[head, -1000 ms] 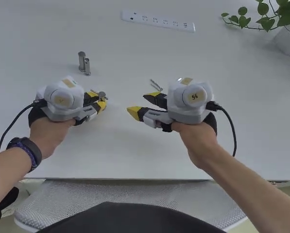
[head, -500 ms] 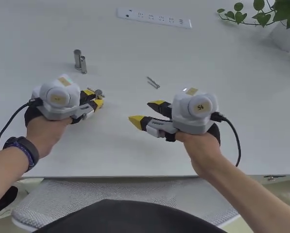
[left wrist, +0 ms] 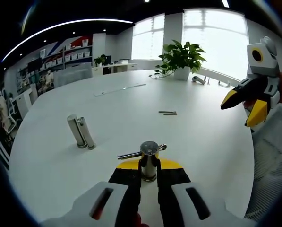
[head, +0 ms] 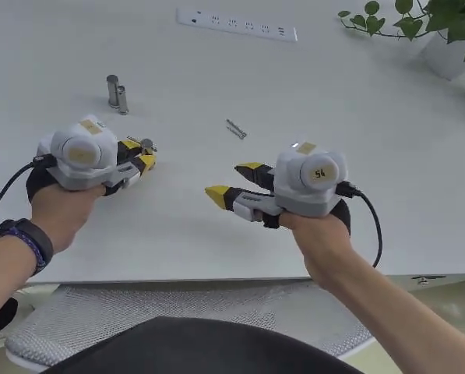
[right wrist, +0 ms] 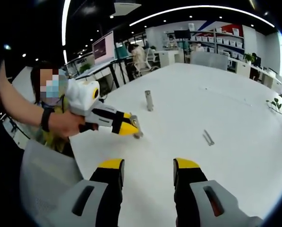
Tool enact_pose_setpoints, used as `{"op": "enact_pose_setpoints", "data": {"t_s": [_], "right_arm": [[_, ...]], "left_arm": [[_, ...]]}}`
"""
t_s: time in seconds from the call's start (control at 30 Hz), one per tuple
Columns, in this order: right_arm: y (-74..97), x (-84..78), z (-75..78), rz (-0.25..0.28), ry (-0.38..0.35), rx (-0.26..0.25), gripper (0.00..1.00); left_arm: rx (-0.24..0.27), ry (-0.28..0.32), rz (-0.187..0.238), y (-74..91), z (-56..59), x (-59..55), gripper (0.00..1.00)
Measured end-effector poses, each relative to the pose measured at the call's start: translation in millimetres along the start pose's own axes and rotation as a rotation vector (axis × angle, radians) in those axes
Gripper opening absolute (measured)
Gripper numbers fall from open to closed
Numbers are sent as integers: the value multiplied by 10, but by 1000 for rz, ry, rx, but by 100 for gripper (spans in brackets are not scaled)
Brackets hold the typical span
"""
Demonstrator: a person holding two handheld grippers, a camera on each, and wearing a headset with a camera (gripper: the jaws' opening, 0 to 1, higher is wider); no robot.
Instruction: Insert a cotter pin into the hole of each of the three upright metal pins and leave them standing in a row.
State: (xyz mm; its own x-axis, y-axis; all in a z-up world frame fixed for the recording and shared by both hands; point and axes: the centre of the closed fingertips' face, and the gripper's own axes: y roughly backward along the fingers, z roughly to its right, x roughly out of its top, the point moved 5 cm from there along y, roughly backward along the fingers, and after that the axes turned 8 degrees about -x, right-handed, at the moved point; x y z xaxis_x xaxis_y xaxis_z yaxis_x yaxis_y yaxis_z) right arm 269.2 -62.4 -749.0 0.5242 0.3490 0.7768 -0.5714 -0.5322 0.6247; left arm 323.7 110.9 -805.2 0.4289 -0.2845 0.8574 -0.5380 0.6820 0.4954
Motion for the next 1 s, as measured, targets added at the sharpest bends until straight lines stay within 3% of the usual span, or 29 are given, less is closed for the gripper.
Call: {"op": "enact_pose_setpoints", "data": {"t_s": [0.27,0.47,0.73,1.0], "right_arm": [[35,6,23,8,-2,-13,44],[46,-22,16,8,-9,-12,45],[68,-58,11,7,-18,-14,45],[69,-75,29,3,-24,-17,45]], "left_arm": [[12,21,1,44,-41,-9,10],[52,30,22,114,-126,32,10],[113,43,39,241,-332,89,10],[177,66,37,365,-564,60,10]]}}
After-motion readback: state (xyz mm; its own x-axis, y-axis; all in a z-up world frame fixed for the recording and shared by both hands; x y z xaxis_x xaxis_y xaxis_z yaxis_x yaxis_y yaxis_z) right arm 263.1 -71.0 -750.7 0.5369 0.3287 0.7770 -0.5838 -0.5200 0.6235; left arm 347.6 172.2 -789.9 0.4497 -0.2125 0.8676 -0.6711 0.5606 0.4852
